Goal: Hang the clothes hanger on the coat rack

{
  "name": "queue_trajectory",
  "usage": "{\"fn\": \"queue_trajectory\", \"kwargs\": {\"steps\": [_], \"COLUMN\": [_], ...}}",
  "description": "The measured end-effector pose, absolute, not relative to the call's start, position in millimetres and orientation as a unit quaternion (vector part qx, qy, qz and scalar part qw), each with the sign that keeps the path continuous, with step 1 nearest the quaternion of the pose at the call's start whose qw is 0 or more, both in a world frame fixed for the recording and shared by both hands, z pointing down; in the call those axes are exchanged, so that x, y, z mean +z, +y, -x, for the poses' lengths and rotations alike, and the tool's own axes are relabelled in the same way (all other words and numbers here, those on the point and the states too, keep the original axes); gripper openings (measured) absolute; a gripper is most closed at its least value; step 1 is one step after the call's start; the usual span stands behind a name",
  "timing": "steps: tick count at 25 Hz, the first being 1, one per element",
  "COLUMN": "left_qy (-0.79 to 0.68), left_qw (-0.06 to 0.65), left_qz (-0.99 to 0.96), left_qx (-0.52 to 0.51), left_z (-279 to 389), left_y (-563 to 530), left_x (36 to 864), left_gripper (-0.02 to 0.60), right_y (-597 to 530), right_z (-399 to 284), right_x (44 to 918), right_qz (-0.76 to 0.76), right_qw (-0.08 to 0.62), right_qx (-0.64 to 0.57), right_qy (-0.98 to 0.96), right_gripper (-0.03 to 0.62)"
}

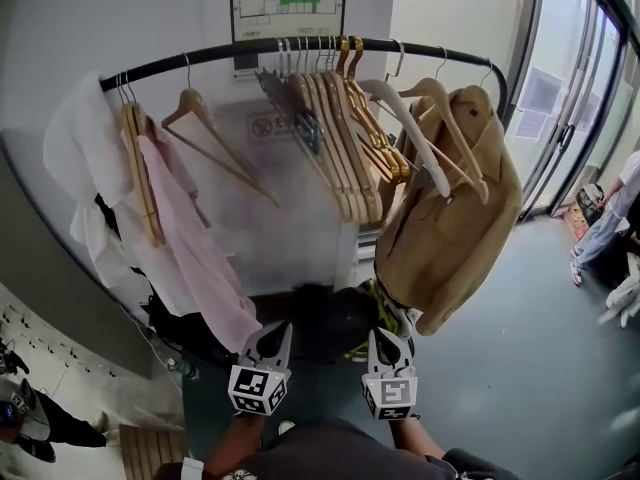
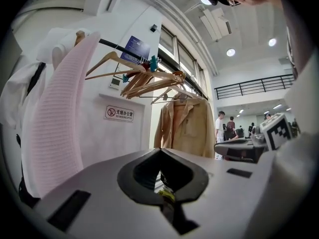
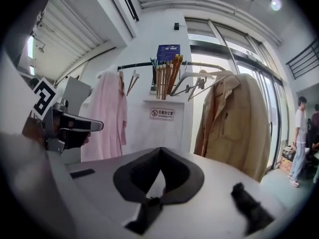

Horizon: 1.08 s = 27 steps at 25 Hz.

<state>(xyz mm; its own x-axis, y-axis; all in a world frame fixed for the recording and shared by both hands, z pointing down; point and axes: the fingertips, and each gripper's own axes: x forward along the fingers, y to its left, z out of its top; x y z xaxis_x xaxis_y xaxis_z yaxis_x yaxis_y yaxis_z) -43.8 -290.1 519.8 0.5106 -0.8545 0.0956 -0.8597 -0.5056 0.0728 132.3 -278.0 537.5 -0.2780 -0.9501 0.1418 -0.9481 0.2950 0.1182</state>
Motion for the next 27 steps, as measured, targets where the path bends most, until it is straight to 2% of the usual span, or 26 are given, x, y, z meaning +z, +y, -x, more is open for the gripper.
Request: {"fn": "queue_trajectory", "kwargs": {"steps": [12, 27], "left_qy": [-0.487, -0.492], "left_qw": [0.040, 0.038], "left_qz": [-0.873, -0.870], "left_qx": [0.012, 0.015], "left_z": [33, 43], "left_y": [-288, -276], "left_x": [507, 504], "left_gripper": [0.006, 0.006], "right_y": [-288, -279], "right_z": [-118, -101], "right_x": [505, 504], "right_qz": [-0.585, -0.575], "right_qw": [0.065, 0.060], "right_qx": [-0.036, -0.032], "right_qy": [-0.808, -0.816], "right_gripper": [0.014, 0.014]}}
